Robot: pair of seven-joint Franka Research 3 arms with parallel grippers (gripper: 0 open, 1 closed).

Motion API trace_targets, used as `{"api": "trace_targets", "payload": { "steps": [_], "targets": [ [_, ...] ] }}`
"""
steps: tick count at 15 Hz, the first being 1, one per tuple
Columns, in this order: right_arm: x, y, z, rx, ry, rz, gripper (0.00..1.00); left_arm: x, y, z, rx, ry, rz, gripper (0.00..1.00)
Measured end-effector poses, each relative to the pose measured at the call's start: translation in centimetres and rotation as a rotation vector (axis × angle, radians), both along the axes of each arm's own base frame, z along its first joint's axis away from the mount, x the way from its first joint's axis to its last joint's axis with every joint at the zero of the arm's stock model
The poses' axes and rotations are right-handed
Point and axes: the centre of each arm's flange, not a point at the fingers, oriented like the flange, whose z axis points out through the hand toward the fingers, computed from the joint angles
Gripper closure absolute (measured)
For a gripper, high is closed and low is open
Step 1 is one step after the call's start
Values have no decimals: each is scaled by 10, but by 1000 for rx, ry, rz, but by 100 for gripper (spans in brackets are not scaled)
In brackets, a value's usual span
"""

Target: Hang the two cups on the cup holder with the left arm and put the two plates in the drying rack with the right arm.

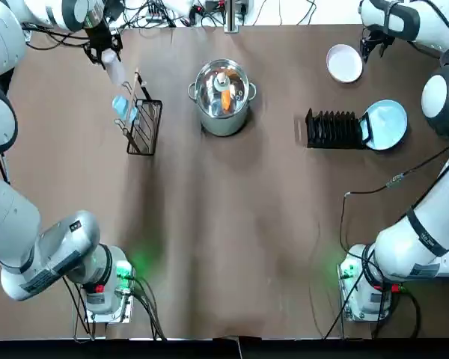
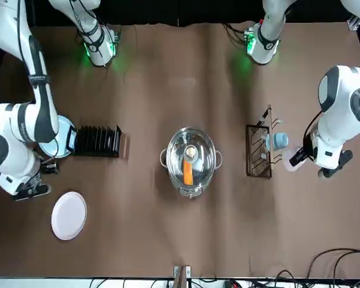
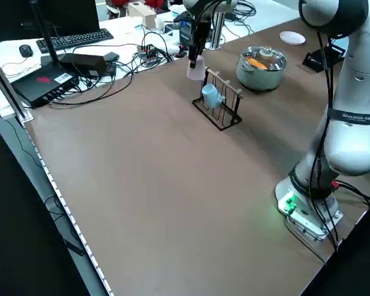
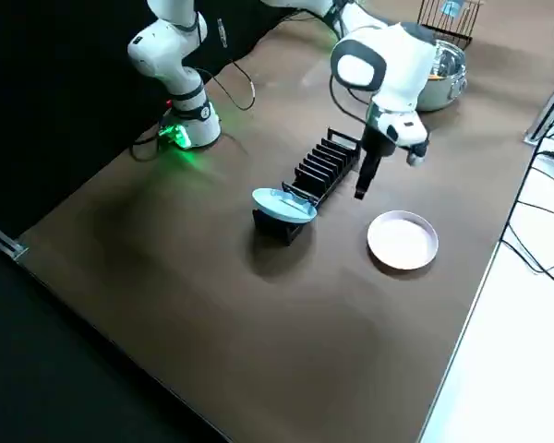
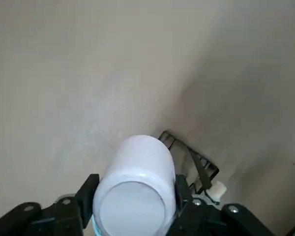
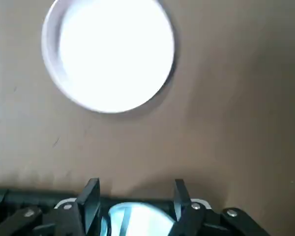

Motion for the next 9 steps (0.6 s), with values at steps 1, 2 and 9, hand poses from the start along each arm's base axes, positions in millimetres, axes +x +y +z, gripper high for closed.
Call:
{"api": "trace_targets", "payload": {
  "steps": [1, 2, 9],
  "targets": [
    [3, -9, -4, 3, -33, -36, 31, -2, 0, -6, 0, 13, -1, 33],
    [9, -24, -19, 7, -84, -99, 31, -7, -2, -18, -1, 35, -6, 33],
    [23, -37, -70, 28, -194, -233, 26, -11, -18, -32, -12, 35, -34, 33]
  ]
}}
